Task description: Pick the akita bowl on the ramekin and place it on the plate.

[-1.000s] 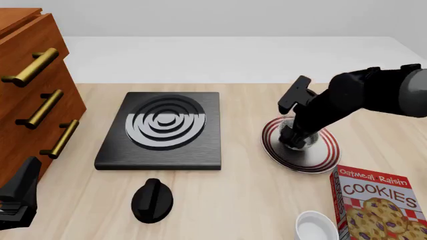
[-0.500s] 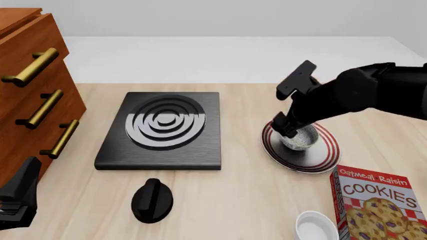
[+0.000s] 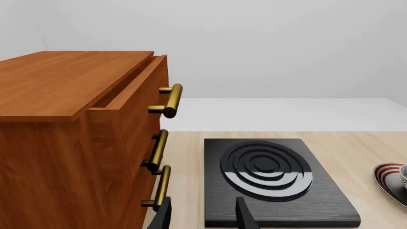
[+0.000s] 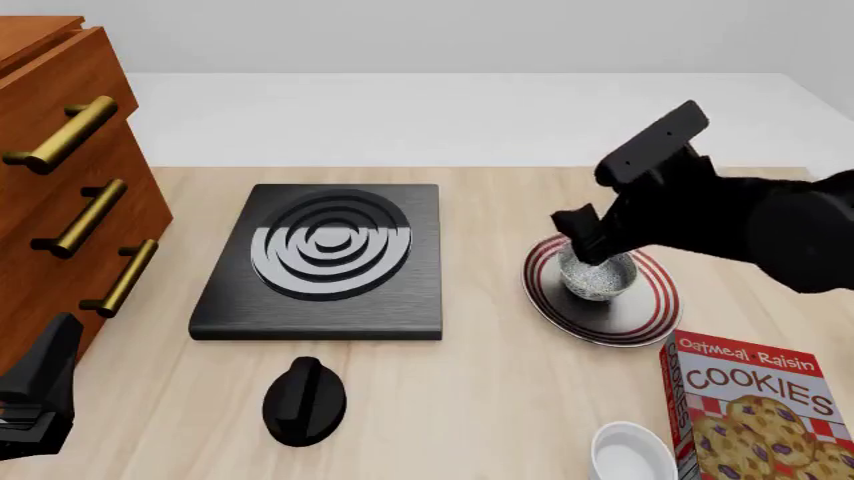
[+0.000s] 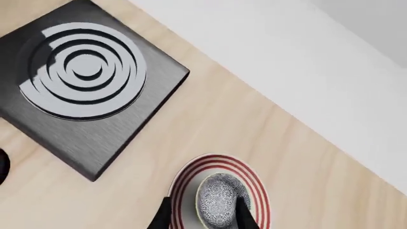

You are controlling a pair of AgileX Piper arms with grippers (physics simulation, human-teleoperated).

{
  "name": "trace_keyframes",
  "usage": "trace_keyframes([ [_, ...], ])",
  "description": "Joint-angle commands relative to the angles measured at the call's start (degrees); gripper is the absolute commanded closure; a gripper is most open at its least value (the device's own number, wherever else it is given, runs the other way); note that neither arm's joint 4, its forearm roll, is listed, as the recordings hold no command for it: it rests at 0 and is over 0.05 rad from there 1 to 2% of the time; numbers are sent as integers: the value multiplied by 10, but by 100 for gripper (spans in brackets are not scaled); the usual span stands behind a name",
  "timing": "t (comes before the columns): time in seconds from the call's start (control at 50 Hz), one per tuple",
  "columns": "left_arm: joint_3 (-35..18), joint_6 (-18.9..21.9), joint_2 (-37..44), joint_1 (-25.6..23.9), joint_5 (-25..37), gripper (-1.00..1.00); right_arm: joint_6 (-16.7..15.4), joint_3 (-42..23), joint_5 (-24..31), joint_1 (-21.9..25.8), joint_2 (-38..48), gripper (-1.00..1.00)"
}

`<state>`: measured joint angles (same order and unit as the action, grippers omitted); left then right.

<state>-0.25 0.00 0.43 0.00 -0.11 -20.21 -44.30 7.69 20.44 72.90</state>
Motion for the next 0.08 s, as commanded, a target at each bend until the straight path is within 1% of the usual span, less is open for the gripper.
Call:
trace_keyframes([
  [0.02,0,0,0,0,0,-100,62,103,-171,-18,-109,-100],
  [0.08,0,0,0,0,0,-100,75,127,-200,-19,-128,-100],
])
